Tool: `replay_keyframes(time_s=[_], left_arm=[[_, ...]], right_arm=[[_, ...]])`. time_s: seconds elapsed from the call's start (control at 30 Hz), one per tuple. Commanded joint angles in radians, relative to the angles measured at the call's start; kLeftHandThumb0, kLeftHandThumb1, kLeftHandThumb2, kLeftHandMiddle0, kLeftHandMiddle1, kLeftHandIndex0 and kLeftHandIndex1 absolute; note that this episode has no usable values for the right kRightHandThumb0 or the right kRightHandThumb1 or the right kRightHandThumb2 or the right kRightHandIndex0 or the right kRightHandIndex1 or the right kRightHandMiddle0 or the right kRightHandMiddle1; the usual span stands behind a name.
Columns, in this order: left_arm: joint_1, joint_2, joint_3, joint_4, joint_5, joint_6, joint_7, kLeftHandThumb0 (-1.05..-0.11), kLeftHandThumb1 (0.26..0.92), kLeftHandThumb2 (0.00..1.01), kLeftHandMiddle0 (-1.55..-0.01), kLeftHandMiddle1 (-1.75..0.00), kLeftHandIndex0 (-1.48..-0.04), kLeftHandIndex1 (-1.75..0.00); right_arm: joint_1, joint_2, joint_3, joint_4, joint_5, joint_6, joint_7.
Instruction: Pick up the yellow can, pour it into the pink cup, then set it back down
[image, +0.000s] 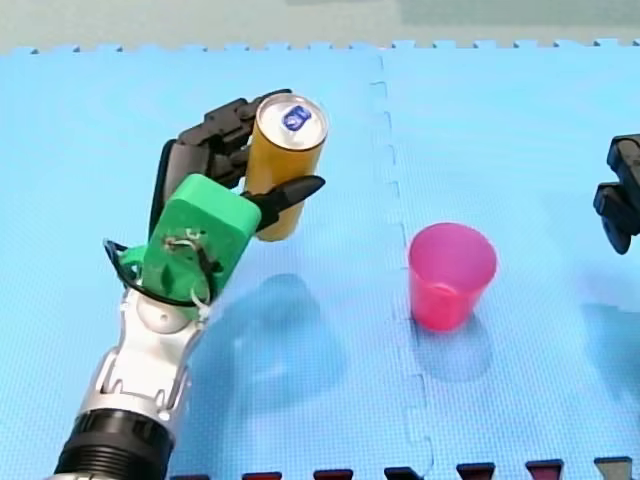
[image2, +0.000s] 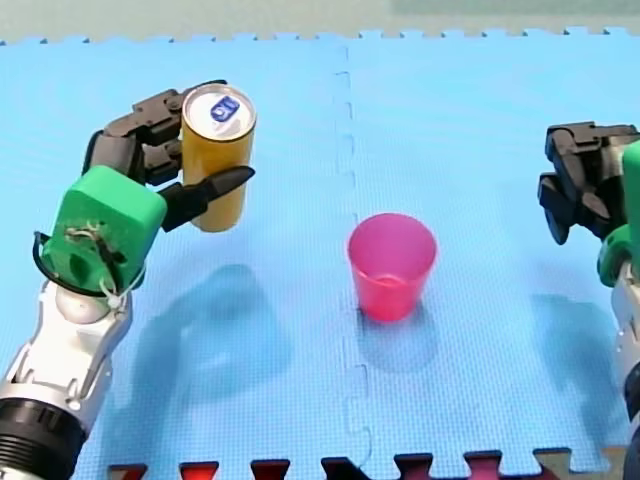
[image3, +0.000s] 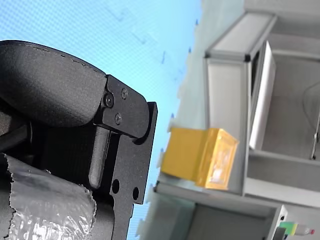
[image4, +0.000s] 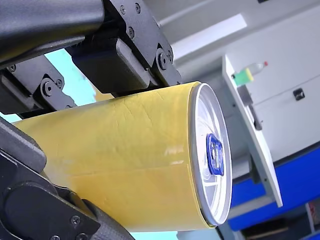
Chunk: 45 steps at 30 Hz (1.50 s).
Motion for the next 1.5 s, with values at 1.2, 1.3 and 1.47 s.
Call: replay_keyframes(time_s=[1.2, 1.3, 1.47], left_arm=[[-0.135, 0.007, -0.269, 0.130, 0.336, -0.052, 0.268, -0.431, 0.755, 0.00, -1.27, 0.00, -1.16, 0.00], [-0.125, 0.005, -0.281, 0.110, 0.348, -0.032, 0.274, -0.434, 0.758, 0.00, -1.26, 0.00, -1.15, 0.00], [-0.119, 0.009, -0.309, 0.104, 0.383, -0.021, 0.305, -0.429, 0.759, 0.00, -1.24, 0.00, -1.15, 0.00]], right_arm=[[-0.003, 0.017, 0.001, 0.025, -0.013, -0.019, -0.009], [-0.003, 0.017, 0.000, 0.026, -0.013, -0.021, -0.006], [-0.005, 0.020, -0.001, 0.027, -0.014, -0.024, -0.007]])
